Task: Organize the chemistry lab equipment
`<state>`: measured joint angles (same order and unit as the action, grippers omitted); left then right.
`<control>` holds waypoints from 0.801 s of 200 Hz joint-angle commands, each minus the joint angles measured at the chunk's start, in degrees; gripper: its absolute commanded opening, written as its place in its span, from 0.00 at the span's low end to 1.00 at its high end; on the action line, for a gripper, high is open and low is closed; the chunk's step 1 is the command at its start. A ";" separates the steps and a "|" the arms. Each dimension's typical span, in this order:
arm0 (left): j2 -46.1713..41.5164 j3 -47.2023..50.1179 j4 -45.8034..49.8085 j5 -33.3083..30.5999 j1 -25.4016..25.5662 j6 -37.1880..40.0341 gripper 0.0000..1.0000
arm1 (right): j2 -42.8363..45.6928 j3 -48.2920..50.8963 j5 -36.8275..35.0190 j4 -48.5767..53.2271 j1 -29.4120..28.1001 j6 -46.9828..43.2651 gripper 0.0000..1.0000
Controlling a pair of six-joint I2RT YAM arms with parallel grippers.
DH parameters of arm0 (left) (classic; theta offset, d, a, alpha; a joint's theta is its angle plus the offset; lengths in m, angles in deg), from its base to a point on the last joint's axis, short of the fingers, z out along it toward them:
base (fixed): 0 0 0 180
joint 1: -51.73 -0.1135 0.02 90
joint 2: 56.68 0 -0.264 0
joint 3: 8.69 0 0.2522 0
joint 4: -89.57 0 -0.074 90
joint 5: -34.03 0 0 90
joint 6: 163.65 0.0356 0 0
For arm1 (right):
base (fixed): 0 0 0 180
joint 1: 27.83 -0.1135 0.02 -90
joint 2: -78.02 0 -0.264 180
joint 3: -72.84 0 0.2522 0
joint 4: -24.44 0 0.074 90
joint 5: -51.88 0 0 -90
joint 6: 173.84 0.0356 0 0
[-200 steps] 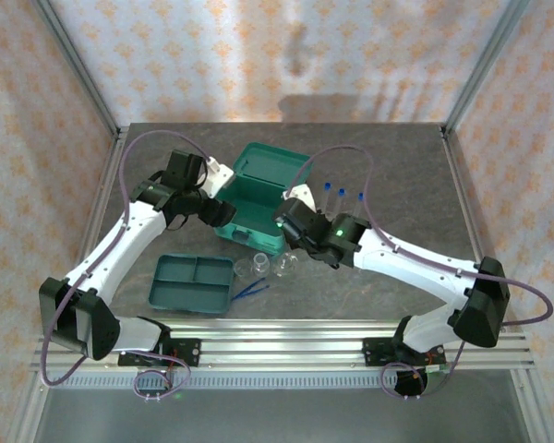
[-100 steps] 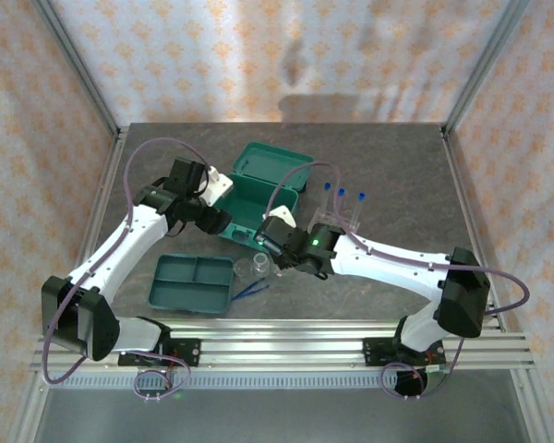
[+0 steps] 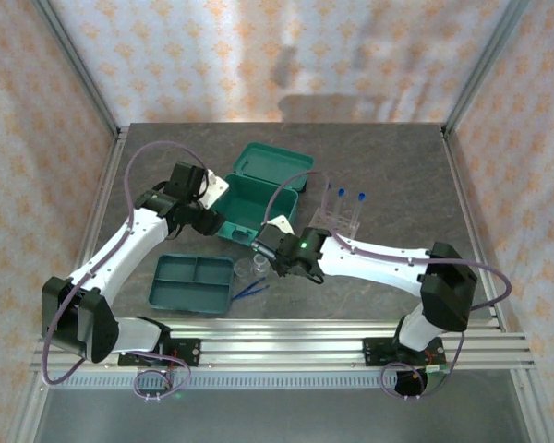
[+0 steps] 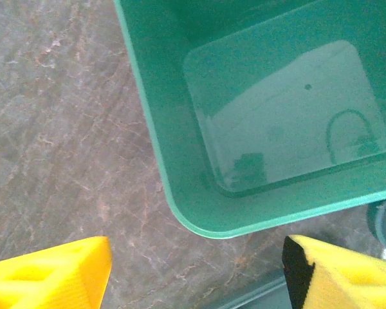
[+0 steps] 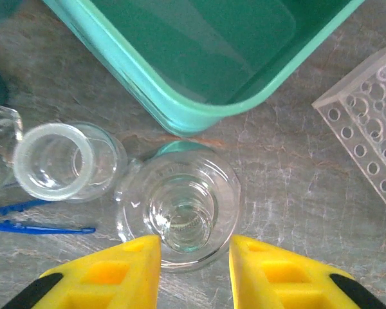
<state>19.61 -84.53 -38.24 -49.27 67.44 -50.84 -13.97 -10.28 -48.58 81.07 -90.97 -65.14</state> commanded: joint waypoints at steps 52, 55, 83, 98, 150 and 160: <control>-0.02 -1.63 -3.19 -3.62 -0.74 -2.01 0.74 | -2.40 1.07 -2.06 0.50 -0.37 3.18 0.33; 0.00 -1.70 -3.21 -3.54 -0.76 -2.09 0.74 | -2.41 1.05 -2.18 0.40 -0.41 3.23 0.33; 0.06 -2.25 -3.02 -3.29 -1.03 -2.31 0.74 | -3.34 0.36 -2.31 0.13 -0.21 3.14 0.33; 0.02 -2.24 -3.11 -3.35 -1.17 -2.47 0.74 | -3.90 0.21 -2.37 -0.18 -0.06 3.01 0.32; -0.25 -2.26 -3.06 -3.22 -1.72 -2.61 0.74 | -4.01 1.07 -0.73 -2.06 1.66 3.47 0.33; -0.27 -2.25 -3.10 -3.10 -1.82 -2.74 0.74 | -3.99 1.07 -0.44 -2.42 1.87 3.45 0.34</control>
<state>19.63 -85.39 -40.53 -51.15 66.56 -52.77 -17.99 -9.86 -48.75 79.37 -89.83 -62.78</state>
